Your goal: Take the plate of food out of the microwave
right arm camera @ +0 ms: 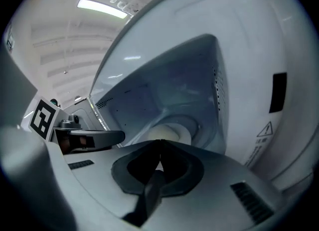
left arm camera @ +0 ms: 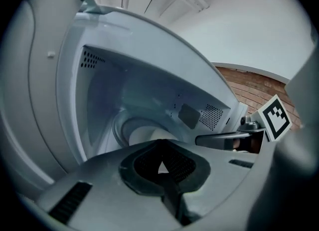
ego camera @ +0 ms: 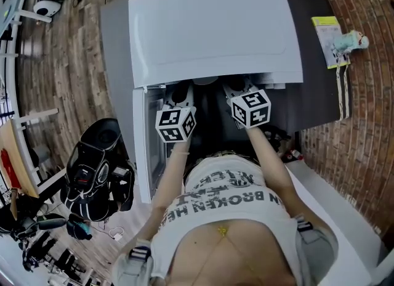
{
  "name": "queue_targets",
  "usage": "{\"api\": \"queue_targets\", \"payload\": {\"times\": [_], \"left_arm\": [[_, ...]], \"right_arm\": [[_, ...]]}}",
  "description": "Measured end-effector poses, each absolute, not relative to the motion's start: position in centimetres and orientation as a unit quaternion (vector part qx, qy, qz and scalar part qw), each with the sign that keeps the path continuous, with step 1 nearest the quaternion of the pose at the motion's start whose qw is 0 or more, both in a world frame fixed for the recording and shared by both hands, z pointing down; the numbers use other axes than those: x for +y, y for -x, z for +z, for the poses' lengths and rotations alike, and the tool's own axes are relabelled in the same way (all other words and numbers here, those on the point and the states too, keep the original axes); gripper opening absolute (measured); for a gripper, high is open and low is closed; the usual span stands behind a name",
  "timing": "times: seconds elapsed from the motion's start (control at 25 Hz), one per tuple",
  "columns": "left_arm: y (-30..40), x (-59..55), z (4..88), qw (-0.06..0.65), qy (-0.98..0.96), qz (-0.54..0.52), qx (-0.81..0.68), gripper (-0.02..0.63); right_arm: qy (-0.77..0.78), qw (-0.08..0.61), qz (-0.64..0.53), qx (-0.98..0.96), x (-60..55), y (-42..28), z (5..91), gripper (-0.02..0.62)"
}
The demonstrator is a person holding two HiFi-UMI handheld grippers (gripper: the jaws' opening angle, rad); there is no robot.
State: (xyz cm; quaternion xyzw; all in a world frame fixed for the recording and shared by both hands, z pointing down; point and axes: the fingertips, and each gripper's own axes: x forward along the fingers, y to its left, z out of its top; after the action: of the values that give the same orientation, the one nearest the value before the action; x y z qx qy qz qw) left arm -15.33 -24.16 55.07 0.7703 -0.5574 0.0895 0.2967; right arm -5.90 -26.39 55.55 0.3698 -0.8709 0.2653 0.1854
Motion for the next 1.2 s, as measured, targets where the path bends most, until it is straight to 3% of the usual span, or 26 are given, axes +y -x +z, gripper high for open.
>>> {"api": "queue_targets", "payload": {"times": [0.48,0.8,0.92,1.2], "left_arm": [[16.7,-24.9,57.8,0.34,-0.743,0.087,-0.57,0.008],[17.7,-24.3,59.8,0.435,-0.689,0.005,-0.58,0.011],[17.7,-24.4,60.3,0.458,-0.673,-0.02,-0.581,0.077],[17.1,-25.3,61.6,0.527,-0.632,-0.109,-0.558,0.106]], "right_arm": [[-0.377,0.2,0.29,-0.857,-27.6,5.7,57.9,0.009],[-0.375,0.186,0.327,-0.847,-27.1,5.4,58.8,0.009],[-0.374,0.186,0.332,-0.846,-26.9,5.2,59.0,0.009],[-0.376,0.186,0.337,-0.843,-26.5,4.6,59.1,0.009]]}}
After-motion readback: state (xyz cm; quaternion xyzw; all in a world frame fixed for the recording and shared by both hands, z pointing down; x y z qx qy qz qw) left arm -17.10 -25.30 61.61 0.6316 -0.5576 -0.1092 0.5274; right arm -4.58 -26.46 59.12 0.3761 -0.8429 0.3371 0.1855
